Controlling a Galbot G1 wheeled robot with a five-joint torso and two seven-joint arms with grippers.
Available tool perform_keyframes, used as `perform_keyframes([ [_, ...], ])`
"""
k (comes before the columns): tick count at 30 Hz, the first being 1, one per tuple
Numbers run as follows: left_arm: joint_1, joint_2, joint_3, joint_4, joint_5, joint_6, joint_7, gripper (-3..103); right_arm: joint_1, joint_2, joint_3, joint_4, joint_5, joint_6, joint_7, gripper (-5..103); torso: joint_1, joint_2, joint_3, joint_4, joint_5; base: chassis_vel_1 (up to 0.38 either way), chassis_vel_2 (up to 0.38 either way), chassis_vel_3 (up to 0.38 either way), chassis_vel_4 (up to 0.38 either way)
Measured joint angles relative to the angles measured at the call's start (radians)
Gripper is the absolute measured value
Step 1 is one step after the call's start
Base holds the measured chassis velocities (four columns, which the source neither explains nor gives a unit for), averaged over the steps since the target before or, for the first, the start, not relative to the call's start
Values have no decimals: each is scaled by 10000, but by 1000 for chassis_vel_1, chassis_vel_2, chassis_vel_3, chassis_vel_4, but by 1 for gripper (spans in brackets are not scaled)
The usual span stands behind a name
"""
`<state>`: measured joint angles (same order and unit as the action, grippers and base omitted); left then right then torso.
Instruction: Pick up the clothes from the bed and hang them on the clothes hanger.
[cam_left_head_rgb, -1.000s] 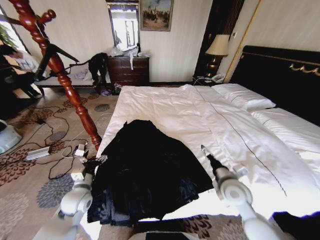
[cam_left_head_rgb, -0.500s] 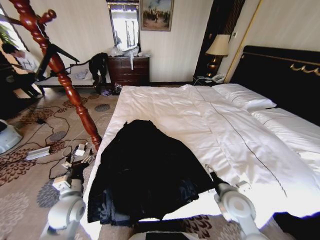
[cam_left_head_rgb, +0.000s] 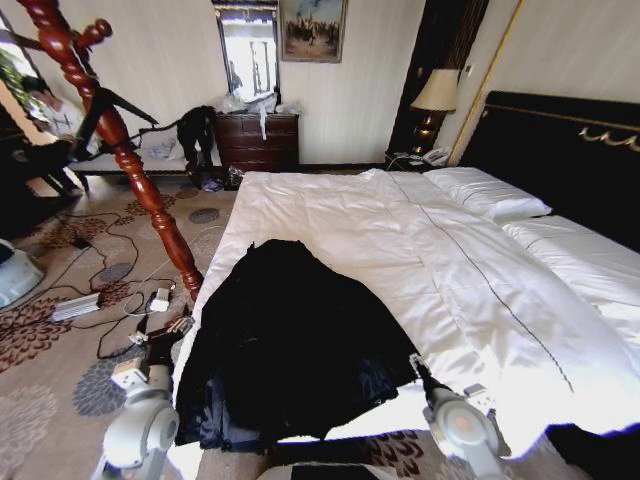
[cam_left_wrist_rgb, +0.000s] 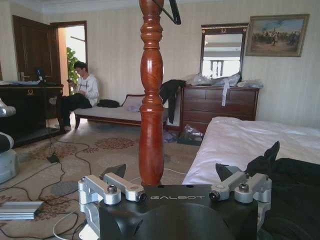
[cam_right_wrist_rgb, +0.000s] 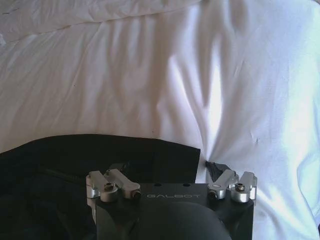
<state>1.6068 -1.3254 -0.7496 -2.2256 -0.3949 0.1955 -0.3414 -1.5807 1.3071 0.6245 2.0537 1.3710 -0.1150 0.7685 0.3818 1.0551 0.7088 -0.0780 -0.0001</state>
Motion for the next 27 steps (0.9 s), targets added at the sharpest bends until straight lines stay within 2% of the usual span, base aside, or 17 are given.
perform_keyframes([
  [2, -2, 15, -35, 4, -37, 2, -12, 100, -24, 13, -15, 117, 4, 77, -108, 79, 0, 0, 0, 0, 0, 0, 0, 0, 0],
  [3, -2, 15, -35, 4, -37, 2, -12, 100, -24, 13, -15, 117, 4, 77, -108, 79, 0, 0, 0, 0, 0, 0, 0, 0, 0],
  [5, -53, -2, -39, 35, -116, 28, -40, 100, -68, 61, -51, 255, 2, 173, -251, 68, 0, 0, 0, -1, 0, 0, 0, 0, 0],
  [7, -75, -18, -32, 48, -132, 35, -53, 100, -72, 87, -69, 279, -10, 199, -272, 68, 0, 0, 0, -1, 0, 0, 0, 0, 0],
  [8, -100, -45, 0, 72, -140, 43, -62, 100, -75, 133, -88, 322, -57, 258, -289, 57, 0, 0, 0, 1, 1, 0, 0, 0, 0],
  [11, -116, -72, 59, 103, -137, 49, -66, 100, -107, 178, -93, 448, -120, 335, -297, 52, 1, 0, 0, 2, 1, 0, 0, 0, 0],
  [14, -150, -83, 110, 167, -121, 63, -79, 100, -281, 190, -82, 759, -272, 428, -298, 36, 0, 0, 0, 2, 1, 0, 0, 0, 0],
  [15, -150, -83, 110, 167, -121, 63, -79, 100, -281, 190, -82, 759, -272, 428, -298, 36, 0, 0, 0, 2, 1, 0, 0, 0, 0],
  [18, -168, -103, 160, 204, -87, 69, -95, 100, -356, 236, -88, 955, -440, 550, -343, 19, 0, 0, 0, 2, 0, 0, 0, 0, 0],
  [20, -168, -110, 170, 207, -77, 70, -98, 100, -354, 249, -96, 957, -482, 580, -365, 19, 0, 0, 0, 2, 0, 0, 0, 0, 0],
  [23, -164, -122, 208, 212, -21, 70, -114, 100, -333, 274, -154, 958, -695, 796, -586, 4, 0, 0, 0, 2, 1, 0, 0, 0, 0],
  [27, -164, -121, 199, 209, -27, 70, -145, 100, -447, 198, -183, 1098, -887, 1127, -1107, 1, 0, 0, 0, 2, 0, 0, 0, 0, 0],
])
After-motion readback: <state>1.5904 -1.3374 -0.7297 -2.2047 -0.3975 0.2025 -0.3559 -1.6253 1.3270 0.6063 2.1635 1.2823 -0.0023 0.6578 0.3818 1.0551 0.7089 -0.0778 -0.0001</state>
